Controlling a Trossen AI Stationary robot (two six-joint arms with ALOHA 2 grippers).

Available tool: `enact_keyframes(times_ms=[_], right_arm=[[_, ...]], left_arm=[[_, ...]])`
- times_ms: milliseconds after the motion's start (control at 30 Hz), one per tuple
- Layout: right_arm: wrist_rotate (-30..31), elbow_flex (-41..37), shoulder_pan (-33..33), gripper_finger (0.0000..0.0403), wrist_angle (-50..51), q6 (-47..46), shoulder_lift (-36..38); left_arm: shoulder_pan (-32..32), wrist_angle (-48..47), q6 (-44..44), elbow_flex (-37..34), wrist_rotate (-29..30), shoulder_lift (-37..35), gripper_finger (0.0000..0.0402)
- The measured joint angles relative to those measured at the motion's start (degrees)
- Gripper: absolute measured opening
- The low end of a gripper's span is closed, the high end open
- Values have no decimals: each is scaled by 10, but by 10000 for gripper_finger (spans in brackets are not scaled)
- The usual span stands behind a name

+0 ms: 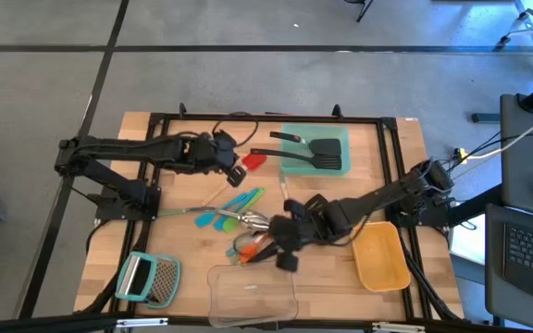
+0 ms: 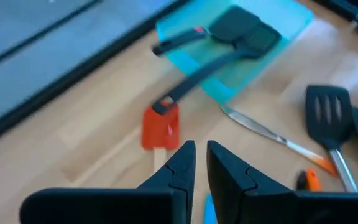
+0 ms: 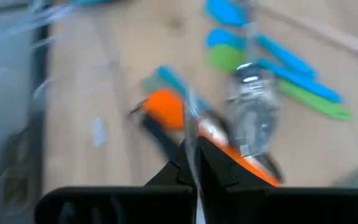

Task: Pick & Place Kitchen Items
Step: Put the blue table knife into the transparent bin

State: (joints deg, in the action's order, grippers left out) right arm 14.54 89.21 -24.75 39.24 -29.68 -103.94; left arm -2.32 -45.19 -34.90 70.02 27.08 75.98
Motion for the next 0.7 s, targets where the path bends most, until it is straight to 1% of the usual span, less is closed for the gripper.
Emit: enact_keyframes(times_ms=[67,200,300,367,467,567,633,700], right_arm=[[14,1,1,0,2,-20,1],[12,1,0,0,12,-30,-4],[22,2,6,0,12,-30,-8],[23,2,10,0,12,-30,-12],[19,2,12,0,21,-28,-17],[2,3,18,0,23,-21,-32],[-31,2,26,0,27,-19,-49],[-74,2,32,0,23,-5,-67]], left_arm=[[4,-3,5,0,-6,0,28],[12,-7,5,-1,-62,0,22],[24,-32,2,-1,-89,0,16],[36,-45,-5,-10,-103,0,12],[52,-61,-14,-33,-146,0,6],[74,-16,0,-84,-197,4,2],[89,32,19,-125,-229,4,2],[98,75,20,-160,-256,4,4]])
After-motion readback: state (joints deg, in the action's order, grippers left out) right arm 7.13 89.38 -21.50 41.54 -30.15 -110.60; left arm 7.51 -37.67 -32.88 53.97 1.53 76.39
